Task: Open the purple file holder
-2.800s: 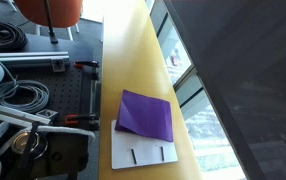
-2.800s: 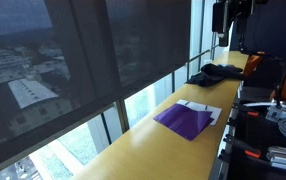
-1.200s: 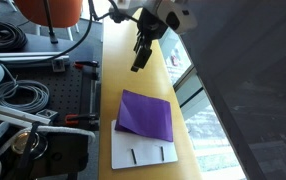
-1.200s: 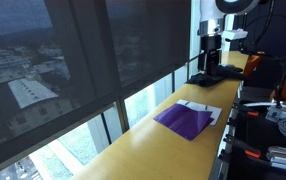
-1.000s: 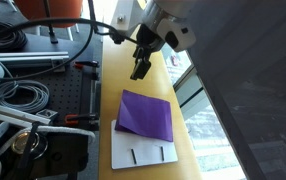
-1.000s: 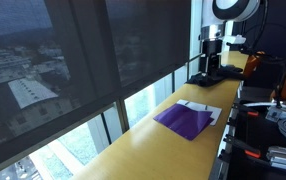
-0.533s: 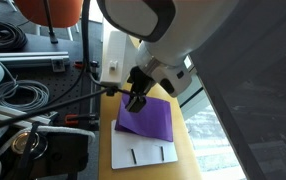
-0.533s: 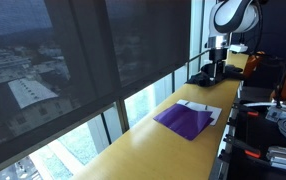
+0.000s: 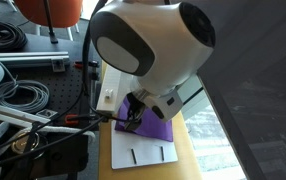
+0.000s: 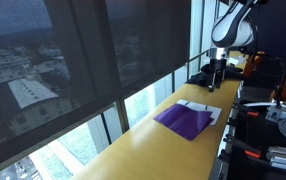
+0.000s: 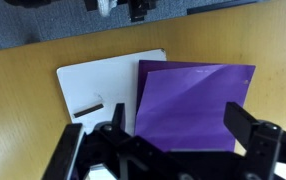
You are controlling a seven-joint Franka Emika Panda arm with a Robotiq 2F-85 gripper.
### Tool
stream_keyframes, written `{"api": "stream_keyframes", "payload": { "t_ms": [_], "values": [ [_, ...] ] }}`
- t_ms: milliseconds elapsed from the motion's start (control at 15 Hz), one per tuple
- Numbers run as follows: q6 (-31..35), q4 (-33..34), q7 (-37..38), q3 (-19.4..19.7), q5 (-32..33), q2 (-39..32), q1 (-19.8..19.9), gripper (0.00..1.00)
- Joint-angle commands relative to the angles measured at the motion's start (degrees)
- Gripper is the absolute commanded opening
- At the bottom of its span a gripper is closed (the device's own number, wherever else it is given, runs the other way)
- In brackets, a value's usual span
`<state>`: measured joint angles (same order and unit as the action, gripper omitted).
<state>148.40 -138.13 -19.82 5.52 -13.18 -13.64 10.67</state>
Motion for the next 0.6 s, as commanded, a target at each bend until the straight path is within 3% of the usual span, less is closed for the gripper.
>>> {"api": "stream_keyframes", "payload": {
  "t_ms": [0,533],
  "values": [
    [2.8,1.6,-1.1,-1.7,-2.3,-3.1,1.7,1.00],
    [6.4,5.3,2.0,-2.8,-1.9,-7.9,3.6,1.00]
  ]
}}
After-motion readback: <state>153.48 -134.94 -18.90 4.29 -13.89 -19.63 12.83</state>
